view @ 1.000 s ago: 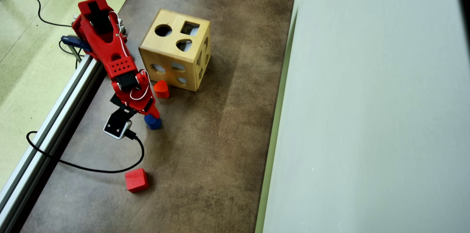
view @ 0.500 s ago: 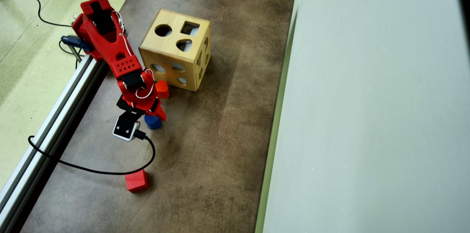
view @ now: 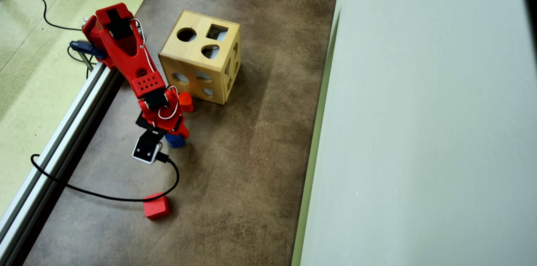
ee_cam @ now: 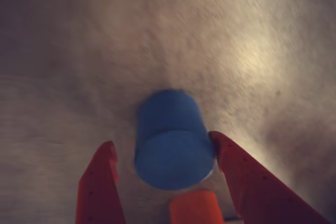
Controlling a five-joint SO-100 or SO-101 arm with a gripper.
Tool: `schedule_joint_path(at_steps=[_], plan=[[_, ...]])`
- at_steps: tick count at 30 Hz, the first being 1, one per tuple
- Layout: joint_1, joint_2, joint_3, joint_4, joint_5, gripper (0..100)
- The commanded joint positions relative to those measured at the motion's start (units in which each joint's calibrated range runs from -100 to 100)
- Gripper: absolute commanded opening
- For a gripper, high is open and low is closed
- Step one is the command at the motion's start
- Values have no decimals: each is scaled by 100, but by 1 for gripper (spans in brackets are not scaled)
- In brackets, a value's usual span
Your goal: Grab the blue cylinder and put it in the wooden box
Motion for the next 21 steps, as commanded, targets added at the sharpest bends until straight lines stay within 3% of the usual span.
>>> schedule_joint_path(at_steps=[1,8,14,21], plan=[[-30,-56,-276,-84,24,28],[-30,-56,-240,-84,24,27],[-30,-56,-249,-84,20,17],[-30,-56,-214,-84,15,15]])
